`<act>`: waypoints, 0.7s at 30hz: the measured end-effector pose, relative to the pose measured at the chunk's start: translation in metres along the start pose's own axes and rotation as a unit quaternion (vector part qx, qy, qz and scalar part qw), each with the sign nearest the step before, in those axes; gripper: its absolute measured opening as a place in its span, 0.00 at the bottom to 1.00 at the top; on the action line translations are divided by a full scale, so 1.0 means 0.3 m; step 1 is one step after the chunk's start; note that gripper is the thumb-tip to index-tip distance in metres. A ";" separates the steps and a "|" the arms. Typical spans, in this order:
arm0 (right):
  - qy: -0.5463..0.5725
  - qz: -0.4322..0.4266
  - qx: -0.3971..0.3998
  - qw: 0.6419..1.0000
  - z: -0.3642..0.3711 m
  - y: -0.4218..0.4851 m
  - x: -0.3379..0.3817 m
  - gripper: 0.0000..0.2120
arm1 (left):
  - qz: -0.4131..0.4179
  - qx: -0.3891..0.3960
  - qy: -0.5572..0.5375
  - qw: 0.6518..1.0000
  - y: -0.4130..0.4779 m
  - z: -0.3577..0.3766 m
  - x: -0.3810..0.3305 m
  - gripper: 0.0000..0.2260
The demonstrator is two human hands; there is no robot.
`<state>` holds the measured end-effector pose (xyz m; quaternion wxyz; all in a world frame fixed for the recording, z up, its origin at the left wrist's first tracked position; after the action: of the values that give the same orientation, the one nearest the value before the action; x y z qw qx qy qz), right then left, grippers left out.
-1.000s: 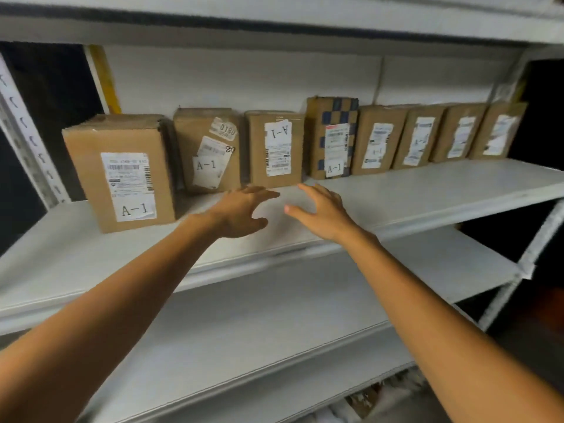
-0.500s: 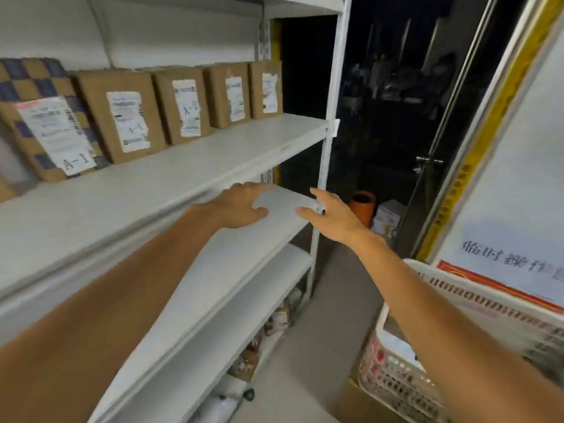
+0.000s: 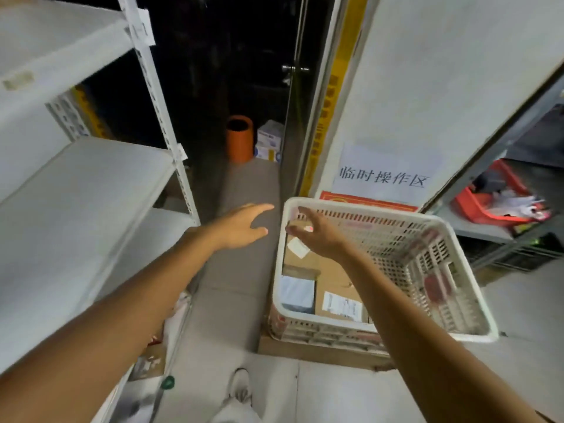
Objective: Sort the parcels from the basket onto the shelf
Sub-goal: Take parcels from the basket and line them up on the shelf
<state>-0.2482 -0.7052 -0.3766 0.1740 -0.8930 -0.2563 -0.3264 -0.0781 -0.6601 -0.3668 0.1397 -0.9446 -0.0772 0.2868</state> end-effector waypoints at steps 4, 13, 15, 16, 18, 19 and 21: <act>0.022 0.047 -0.009 0.999 -0.028 0.034 -0.220 0.27 | -0.004 0.025 -0.034 0.999 0.223 0.138 -0.029 0.24; 0.103 0.164 0.034 0.981 -0.009 0.102 -0.684 0.32 | -0.039 0.126 -0.040 0.991 0.517 0.484 -0.106 0.23; 0.129 0.173 0.048 0.975 0.020 0.139 -0.762 0.31 | -0.067 0.135 -0.040 0.988 0.544 0.550 -0.082 0.23; 0.142 0.178 0.055 0.972 0.038 0.159 -0.798 0.31 | -0.078 0.140 -0.035 0.986 0.559 0.584 -0.067 0.23; 0.166 0.185 0.071 0.966 0.080 0.197 -0.864 0.30 | -0.100 0.135 -0.027 0.986 0.593 0.643 -0.033 0.23; 0.178 0.188 0.078 0.963 0.102 0.217 -0.892 0.29 | -0.106 0.128 -0.026 0.986 0.612 0.670 -0.016 0.23; 0.197 0.197 0.096 0.956 0.151 0.258 -0.947 0.28 | -0.117 0.118 -0.035 0.986 0.660 0.737 0.012 0.24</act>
<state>-0.3678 -0.8439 -0.6115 0.3670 -0.8231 -0.0657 -0.4284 -0.1866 -0.7987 -0.6056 0.2796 -0.8954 -0.1574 0.3087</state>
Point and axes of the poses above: each hand's wrist, its own y-axis towards the middle knuckle, its own z-axis out of the palm, x = y × z, the point moved 6 cm from there along y, towards the middle knuckle, and after that the axes turned 9 degrees about -z, right-handed, at the moved point
